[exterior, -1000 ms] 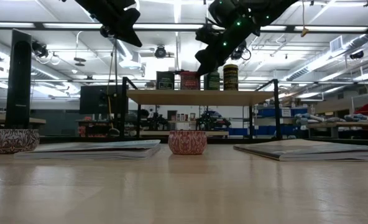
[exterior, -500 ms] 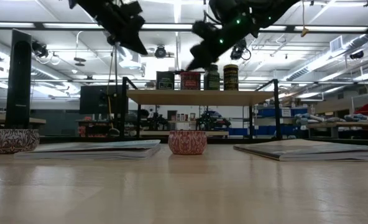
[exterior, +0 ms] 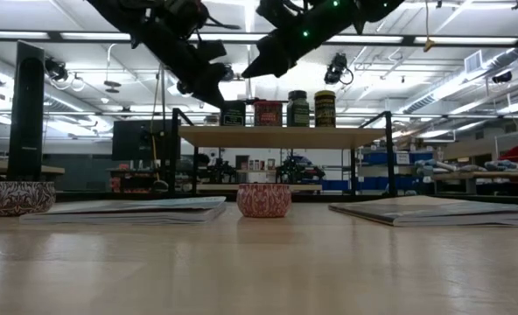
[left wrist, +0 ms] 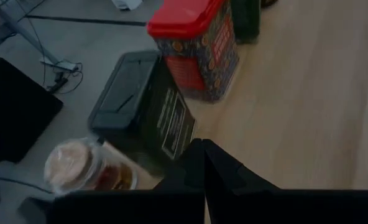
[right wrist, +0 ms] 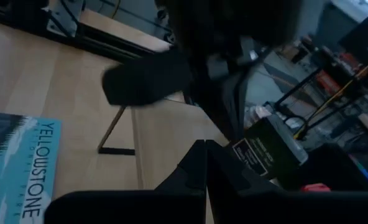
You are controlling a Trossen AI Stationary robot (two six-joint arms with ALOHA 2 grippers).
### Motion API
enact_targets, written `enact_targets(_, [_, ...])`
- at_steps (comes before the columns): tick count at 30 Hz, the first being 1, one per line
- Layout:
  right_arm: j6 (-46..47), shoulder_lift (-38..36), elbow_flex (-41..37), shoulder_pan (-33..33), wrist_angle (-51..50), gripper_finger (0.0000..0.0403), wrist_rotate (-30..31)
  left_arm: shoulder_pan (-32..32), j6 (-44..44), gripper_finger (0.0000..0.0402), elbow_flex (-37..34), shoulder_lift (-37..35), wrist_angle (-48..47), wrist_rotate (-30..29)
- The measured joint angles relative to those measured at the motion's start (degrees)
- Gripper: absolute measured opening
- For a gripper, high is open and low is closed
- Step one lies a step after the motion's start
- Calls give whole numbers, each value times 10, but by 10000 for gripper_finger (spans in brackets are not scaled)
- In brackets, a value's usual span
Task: Shelf spices
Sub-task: Adjust the black spice
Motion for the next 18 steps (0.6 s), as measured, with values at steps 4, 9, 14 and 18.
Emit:
enact_targets(4, [-12, 0, 14, 25, -12, 0, 27, 0, 2, 0, 0, 13, 29, 10])
enact_targets(9, [-19, 0, 30, 50, -18, 0, 40, 0, 4, 0, 0, 15, 35, 12])
enact_targets(14, [-29, 0, 41, 67, -17, 0, 56, 5, 5, 0, 0, 15, 34, 14])
enact_targets(18, [-29, 0, 47, 76, -17, 0, 58, 16, 5, 0, 0, 14, 34, 14])
